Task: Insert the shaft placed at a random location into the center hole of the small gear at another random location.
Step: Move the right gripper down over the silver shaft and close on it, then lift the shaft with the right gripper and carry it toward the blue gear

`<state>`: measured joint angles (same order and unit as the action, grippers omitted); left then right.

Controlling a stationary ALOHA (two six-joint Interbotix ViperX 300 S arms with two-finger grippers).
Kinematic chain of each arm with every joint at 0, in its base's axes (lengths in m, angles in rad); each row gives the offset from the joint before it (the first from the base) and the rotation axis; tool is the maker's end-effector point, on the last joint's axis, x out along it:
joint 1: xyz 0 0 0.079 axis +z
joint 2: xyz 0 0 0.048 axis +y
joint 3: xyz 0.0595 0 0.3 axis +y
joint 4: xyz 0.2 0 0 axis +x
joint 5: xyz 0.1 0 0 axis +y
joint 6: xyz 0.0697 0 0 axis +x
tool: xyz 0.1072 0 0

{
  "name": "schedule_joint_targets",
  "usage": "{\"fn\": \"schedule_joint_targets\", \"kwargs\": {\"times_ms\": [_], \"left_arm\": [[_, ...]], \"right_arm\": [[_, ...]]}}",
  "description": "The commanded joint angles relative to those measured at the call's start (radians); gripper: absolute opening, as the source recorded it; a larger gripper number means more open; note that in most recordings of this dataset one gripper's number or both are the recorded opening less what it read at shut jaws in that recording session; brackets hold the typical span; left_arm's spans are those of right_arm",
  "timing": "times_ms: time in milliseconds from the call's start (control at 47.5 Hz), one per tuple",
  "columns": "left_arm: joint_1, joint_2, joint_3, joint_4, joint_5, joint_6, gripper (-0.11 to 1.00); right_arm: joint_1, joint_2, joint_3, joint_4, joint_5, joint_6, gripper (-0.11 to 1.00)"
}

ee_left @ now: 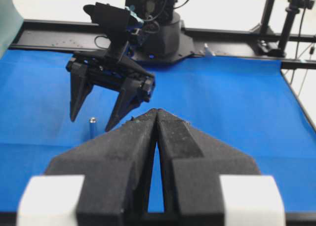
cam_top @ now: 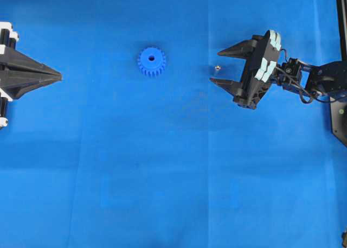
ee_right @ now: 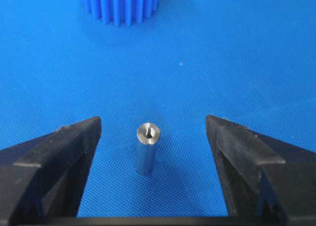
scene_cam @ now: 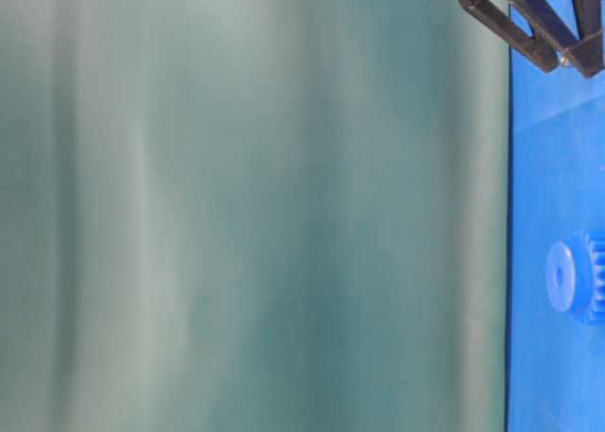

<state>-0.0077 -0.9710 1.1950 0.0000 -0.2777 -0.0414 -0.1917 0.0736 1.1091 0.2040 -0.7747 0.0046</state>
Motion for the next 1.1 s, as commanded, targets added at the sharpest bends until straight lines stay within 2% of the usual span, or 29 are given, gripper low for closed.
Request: {"fn": "schedule_joint_targets", "kwargs": {"times_ms": [0,21,211,295,632,737,948,1074], "left_arm": [[0.003,0.003,-0.009,0.0,-0.006,0.0,0.0],[0.003,0.003,-0.009,0.0,-0.005,0.0,0.0],[0.003,0.003,-0.008,0.0,-0.006,0.0,0.0],[0.003,0.005,-0.008,0.0,-0.006,0.0,0.0],[0.003,0.003,-0.006,0.0,-0.003,-0.002,0.0],[0.003,0.003,-0.006,0.0,-0.003,-0.002,0.0],[0.003,0.003,-0.005,0.0,-0.005,-0.002,0.0],[0.005,0.003,-0.005,0.0,-0.003,-0.002,0.0]], "right_arm": [[-0.003,-0.006,-0.012,0.003,-0.012,0.0,0.65],[-0.003,-0.008,-0.011,0.003,-0.012,0.0,0.63],[0.002,-0.008,-0.009,0.0,-0.012,0.0,0.15],[0.003,-0.008,-0.009,0.0,-0.012,0.0,0.02],[0.006,-0.051,-0.02,0.0,0.018,0.002,0.02],[0.006,-0.132,-0.031,0.0,0.091,-0.002,0.02],[0.006,-0.316,-0.074,0.0,0.308,-0.015,0.02],[0.006,-0.365,-0.077,-0.002,0.364,-0.029,0.02]]}}
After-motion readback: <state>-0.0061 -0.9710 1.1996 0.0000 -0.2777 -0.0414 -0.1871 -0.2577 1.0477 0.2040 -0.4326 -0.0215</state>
